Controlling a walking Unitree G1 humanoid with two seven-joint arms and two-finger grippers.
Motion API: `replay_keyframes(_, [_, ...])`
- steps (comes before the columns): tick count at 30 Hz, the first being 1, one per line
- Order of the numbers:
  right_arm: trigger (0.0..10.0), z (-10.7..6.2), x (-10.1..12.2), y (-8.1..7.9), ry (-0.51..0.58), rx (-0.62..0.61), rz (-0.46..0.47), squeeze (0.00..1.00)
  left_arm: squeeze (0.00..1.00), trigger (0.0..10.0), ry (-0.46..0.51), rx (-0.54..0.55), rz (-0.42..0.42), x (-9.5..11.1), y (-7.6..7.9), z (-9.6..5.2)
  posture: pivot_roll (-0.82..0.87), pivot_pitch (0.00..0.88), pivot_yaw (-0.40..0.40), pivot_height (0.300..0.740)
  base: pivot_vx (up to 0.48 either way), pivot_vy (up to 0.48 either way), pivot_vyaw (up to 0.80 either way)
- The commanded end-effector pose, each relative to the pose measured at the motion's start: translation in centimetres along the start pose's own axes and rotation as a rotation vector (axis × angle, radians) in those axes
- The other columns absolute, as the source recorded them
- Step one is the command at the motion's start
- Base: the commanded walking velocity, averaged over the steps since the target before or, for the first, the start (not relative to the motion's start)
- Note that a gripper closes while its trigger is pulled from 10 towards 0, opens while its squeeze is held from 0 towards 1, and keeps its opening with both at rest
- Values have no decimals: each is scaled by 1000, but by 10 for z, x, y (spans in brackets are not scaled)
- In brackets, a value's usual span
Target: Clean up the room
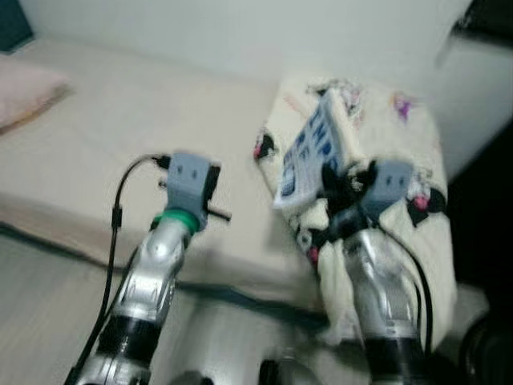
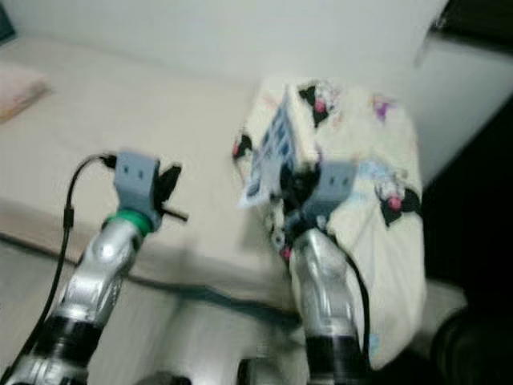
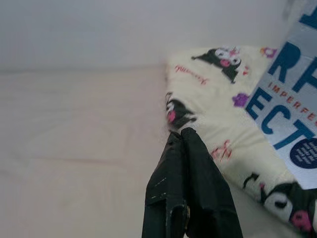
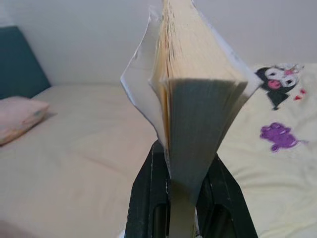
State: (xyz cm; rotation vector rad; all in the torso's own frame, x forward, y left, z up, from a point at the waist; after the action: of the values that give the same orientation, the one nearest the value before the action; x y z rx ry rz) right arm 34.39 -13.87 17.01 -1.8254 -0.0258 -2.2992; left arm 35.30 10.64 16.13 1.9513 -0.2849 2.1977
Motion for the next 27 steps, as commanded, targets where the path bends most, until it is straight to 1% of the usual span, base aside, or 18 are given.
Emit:
replay_keyframes(1, [10000,1,7,-1,33,7,-6,0,0,10000,-10,-3,-1,-3,2,-1,-20,65,17,740,-330,0,0])
replay_keyframes(9, [10000,1,6,-2,29,9,-15,0,0,10000,-11,-2,-1,-3,2,-2,-18,67,16,740,-327,0,0])
replay_keyframes(14, [10000,1,6,-4,29,22,-44,0,0,10000,-11,-2,-2,-3,2,-2,-19,67,17,740,-250,0,0])
replay_keyframes(20, [10000,1,5,-5,30,19,-32,0,0,10000,-25,-1,6,-6,2,-3,-18,66,18,740,0,0,793])
replay_keyframes(22, [10000,1,4,-6,28,25,-33,0,0,10000,-37,15,21,-8,0,-3,-18,67,20,740,0,0,781])
replay_keyframes(27, [10000,1,4,-9,29,32,-29,0,0,10000,-44,33,23,-8,-4,-3,-16,65,22,740,0,0,781])
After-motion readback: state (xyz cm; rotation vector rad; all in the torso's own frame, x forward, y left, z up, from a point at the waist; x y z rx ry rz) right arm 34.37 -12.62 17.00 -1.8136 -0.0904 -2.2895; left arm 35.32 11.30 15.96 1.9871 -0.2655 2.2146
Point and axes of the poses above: a point about 5 cm out from each wrist's last joint towards the gripper, its own z axis pointing out of the wrist towards the gripper, its own x axis along the axis of the wrist's last joint, y = z × x, the point moved 2 cm from there along z, pointing out of the wrist towards the gripper, and after that the axes turned 5 degrees about -z, right-handed, at the moved point
